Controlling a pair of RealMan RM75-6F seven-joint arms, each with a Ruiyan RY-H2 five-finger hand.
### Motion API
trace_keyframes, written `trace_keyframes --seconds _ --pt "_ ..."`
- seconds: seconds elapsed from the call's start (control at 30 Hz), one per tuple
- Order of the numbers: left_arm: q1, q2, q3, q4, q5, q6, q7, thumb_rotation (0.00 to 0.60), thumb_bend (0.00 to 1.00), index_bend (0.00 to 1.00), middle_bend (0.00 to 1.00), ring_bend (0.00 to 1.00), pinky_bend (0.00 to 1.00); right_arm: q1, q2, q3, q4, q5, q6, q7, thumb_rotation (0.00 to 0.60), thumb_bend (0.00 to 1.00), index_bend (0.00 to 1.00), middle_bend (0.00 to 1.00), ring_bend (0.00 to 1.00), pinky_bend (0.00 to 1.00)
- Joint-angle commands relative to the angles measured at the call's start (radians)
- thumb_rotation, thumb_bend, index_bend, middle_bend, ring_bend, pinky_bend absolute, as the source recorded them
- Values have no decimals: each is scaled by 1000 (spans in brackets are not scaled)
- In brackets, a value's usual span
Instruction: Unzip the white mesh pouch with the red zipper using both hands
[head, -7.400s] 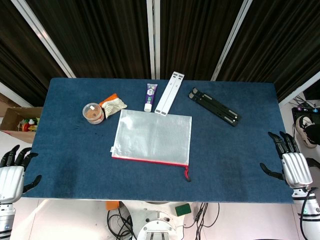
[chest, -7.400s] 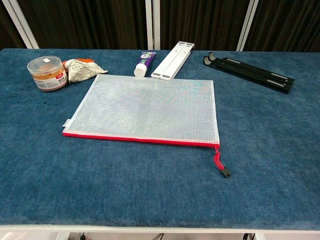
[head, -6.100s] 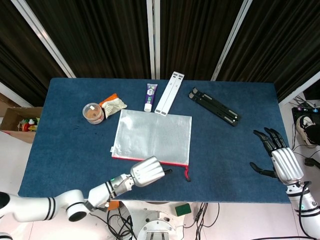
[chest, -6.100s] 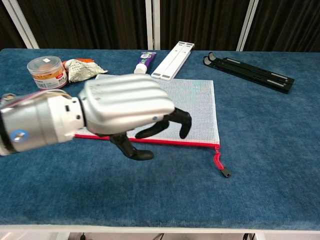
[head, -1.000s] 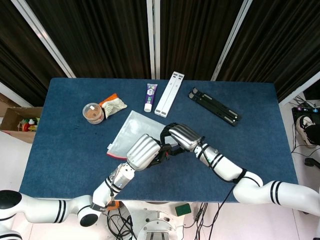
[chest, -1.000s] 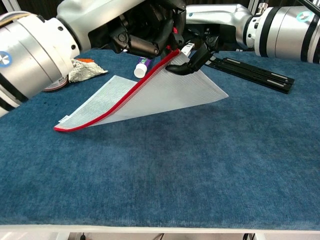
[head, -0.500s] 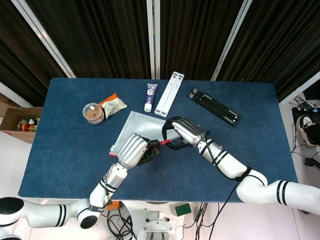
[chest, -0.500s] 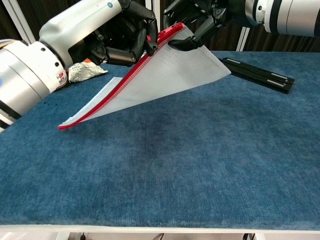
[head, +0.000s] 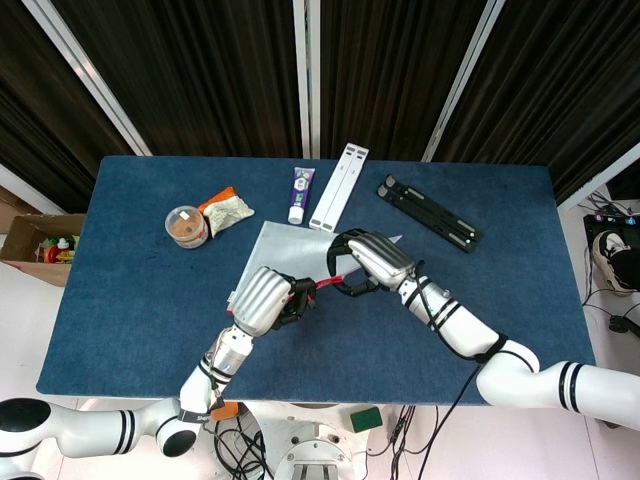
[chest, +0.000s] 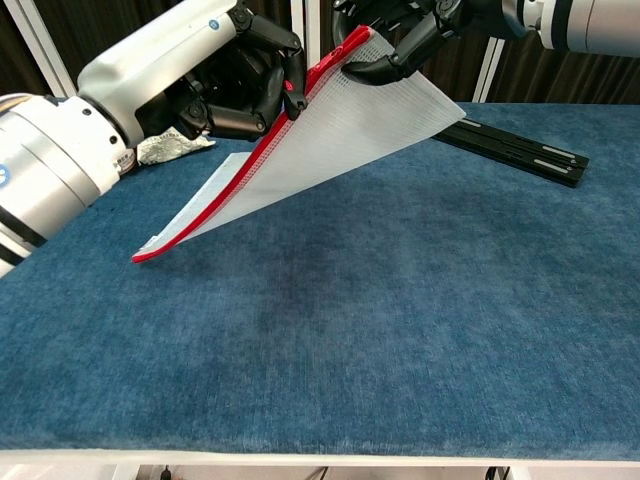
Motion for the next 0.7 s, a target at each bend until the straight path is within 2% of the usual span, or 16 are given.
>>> trace_keyframes --seconds 0.03,0.3,0.7 --pt "1 1 -2 3 -2 -2 -2 600 668 625 872 851 1000 -1 4 0 0 -3 0 6 600 488 757 526 268 262" --pt "8 5 2 19 -10 -14 -14 600 668 625 872 851 1000 -11 19 4 -3 -24 16 33 600 489 761 527 268 261" --pt "35 12 55 111 -22 -49 -7 600 668 628 872 851 1000 -56 54 2 -2 -87 85 115 600 492 766 529 268 261"
